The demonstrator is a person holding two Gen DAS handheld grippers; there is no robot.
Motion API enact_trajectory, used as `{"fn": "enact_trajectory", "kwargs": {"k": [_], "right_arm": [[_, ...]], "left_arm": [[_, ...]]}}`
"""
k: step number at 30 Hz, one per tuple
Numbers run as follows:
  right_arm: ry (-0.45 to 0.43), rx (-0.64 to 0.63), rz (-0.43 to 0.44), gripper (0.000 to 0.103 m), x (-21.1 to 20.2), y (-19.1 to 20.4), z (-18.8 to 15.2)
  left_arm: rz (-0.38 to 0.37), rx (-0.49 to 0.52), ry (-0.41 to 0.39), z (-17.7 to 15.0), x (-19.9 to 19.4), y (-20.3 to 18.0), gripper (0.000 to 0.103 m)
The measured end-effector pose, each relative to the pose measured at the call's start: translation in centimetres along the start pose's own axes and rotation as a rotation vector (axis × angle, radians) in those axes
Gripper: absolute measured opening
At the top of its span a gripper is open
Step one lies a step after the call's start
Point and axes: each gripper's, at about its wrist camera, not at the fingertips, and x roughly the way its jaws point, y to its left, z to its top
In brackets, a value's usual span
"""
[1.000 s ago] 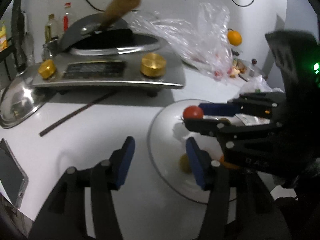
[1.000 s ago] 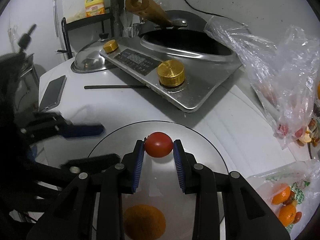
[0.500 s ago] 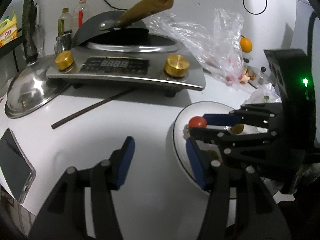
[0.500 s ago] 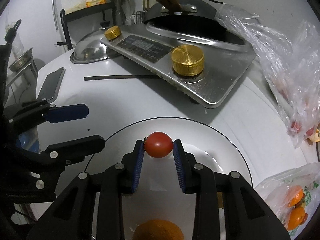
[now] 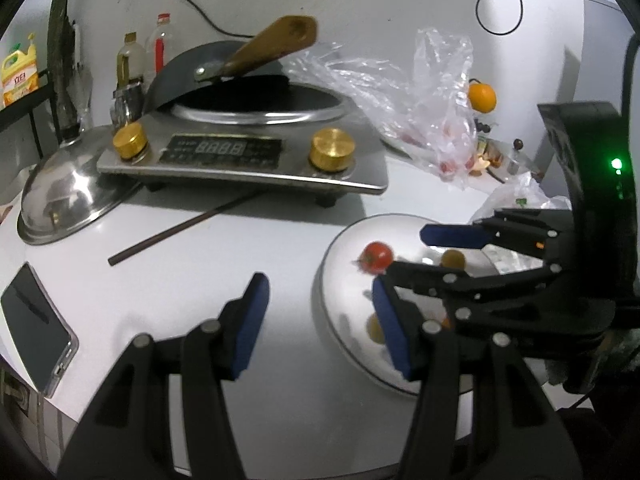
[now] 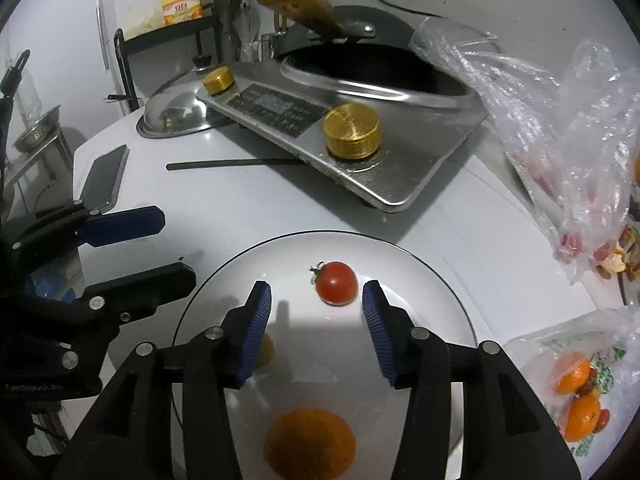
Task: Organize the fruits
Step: 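Lower the red tomato onto the plate and open the right gripper, then move both open grippers back over the fruits on the plastic bag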
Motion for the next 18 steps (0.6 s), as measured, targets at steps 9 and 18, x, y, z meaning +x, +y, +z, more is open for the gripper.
{"fn": "enact_trajectory", "kwargs": {"k": [9, 18], "right_arm": [[-0.049, 0.031, -0.043, 0.050, -3.9, -1.9, -1.5], [-0.089, 0.072, -0.082, 0.050, -7.4, -4.2, -3.5]], "left_arm": [[0.008, 0.060, -0.037, 0.5, -1.3, -3.5, 0.056], [-0.016, 0.108, -0.053, 1.0, -1.9, -7.3, 0.056]]}}
